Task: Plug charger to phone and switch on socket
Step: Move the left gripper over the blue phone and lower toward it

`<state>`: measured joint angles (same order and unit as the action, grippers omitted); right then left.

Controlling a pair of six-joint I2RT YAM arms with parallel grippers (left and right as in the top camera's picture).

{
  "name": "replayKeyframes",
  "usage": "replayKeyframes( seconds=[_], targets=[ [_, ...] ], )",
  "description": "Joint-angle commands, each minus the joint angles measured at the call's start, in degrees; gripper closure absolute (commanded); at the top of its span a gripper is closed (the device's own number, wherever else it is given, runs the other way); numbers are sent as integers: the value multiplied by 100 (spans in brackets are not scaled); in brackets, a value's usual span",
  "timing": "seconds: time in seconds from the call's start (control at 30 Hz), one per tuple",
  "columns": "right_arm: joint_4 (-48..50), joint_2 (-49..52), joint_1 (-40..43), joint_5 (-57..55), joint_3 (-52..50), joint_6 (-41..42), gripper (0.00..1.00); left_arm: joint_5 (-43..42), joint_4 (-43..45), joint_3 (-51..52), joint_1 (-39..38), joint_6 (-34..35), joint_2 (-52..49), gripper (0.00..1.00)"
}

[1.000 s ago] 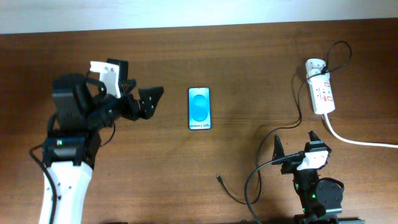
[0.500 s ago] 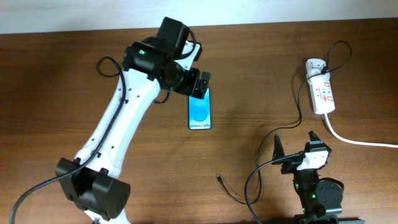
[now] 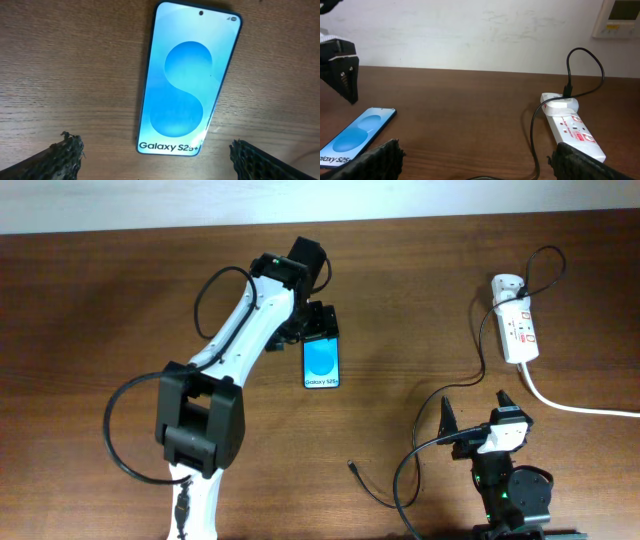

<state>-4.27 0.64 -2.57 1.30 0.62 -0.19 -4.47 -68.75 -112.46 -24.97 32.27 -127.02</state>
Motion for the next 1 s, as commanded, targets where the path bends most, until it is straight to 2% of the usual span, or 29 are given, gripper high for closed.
replayKeyframes(
  seconds=[0.0,0.13,0.2,0.27,0.47,0.53,0.6,0.8,0.9,0.97],
  targets=[
    [-28,-35,-42,-9,-31,26,2,-55,-11,-83,-17,94,-229,1],
    [-28,-35,-42,-9,-31,26,2,-66,-472,-271,-17,-138,-286,1],
    [-28,-35,-42,-9,-31,26,2,-61,-955,-793,-17,-557,-286,0],
    [-28,-35,-42,-9,-31,24,1,2,-1204,-1209,-17,-562,-328,0],
    [-28,-35,-42,-9,-31,26,1,138,-380,-1213,-223,-557,-369,1],
    [-28,-35,-42,-9,-31,26,2,566,-358,-1213,-426,-446,-507,1],
    [-28,-35,-42,-9,-31,26,1,601,-328,-1213,-527,-361,-715,1],
    [-28,-35,-42,-9,-31,26,2,575,-286,-1207,-472,-188,-1172,1],
    [-28,-35,-42,-9,-31,24,2,94,-297,-1207,-343,-192,-1281,1],
    [-28,-35,-42,-9,-31,26,2,85,-302,-1207,-341,-195,-1283,1]
  ],
)
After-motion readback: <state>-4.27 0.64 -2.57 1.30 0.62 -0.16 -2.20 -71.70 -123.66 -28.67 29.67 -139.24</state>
